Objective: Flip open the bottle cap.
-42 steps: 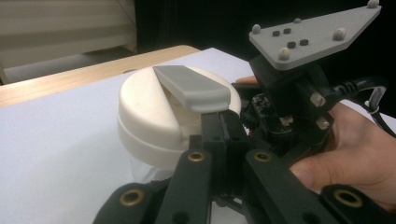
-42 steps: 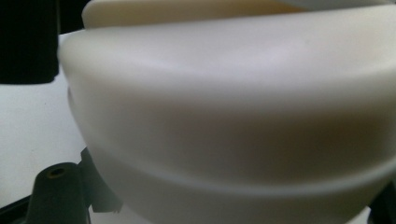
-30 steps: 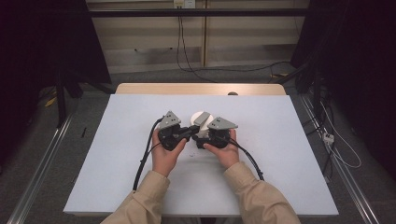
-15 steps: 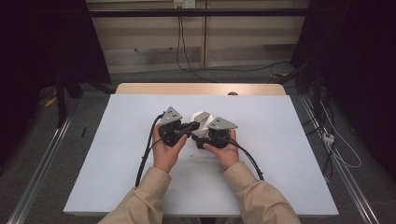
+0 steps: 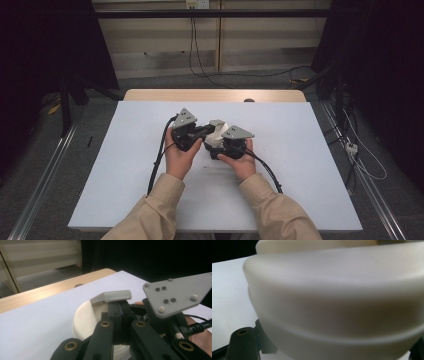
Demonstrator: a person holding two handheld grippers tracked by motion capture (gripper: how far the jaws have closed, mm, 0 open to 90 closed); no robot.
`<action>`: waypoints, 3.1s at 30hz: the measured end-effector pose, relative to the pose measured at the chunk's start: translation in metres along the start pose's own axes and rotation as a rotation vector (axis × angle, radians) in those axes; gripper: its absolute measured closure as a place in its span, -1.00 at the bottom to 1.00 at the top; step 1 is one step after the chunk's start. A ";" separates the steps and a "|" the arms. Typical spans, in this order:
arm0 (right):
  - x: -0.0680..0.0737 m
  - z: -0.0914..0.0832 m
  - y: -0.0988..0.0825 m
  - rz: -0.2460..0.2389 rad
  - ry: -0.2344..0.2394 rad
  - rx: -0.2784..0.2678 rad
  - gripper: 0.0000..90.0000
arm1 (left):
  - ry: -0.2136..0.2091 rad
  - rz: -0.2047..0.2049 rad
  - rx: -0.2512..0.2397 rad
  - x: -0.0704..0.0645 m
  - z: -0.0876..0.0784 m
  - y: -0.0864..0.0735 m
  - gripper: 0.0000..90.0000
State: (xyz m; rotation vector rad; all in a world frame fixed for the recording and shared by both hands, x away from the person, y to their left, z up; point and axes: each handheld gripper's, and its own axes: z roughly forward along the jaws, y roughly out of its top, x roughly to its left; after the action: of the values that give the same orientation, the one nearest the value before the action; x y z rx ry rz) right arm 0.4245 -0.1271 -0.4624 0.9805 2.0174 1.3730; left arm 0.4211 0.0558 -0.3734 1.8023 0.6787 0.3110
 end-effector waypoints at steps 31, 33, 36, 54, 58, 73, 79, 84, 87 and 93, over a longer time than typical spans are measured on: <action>-0.001 0.000 0.000 0.005 0.003 0.000 -0.59 | 0.013 0.005 0.004 0.004 0.016 0.019 1.00; -0.001 0.000 0.000 0.007 0.002 0.000 -0.59 | 0.013 0.008 0.006 0.005 0.017 0.020 1.00; -0.001 0.000 0.000 0.008 0.003 0.000 -0.59 | 0.014 0.009 0.006 0.005 0.018 0.022 1.00; 0.000 0.000 0.000 0.004 0.002 0.000 -0.59 | 0.002 0.012 0.012 0.008 0.025 0.029 1.00; -0.001 0.000 0.000 0.005 0.001 0.000 -0.59 | 0.000 0.007 0.013 0.009 0.027 0.030 1.00; -0.001 0.000 0.000 0.008 0.002 0.000 -0.59 | -0.001 0.009 0.021 0.011 0.035 0.033 1.00; -0.001 0.000 0.000 0.007 0.002 0.000 -0.59 | -0.008 -0.003 0.018 0.012 0.037 0.034 1.00; -0.001 0.000 0.000 0.009 0.002 0.000 -0.59 | -0.006 -0.001 0.021 0.012 0.040 0.035 1.00; -0.001 0.000 0.000 0.008 0.002 0.000 -0.59 | -0.007 0.000 0.023 0.013 0.042 0.035 1.00; -0.002 0.000 0.000 0.009 0.002 0.000 -0.59 | -0.006 -0.001 0.022 0.013 0.044 0.035 1.00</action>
State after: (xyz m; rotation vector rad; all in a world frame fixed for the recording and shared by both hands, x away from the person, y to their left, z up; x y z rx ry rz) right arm 0.4254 -0.1283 -0.4627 0.9901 2.0171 1.3787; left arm 0.4654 0.0217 -0.3569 1.8227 0.6813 0.2988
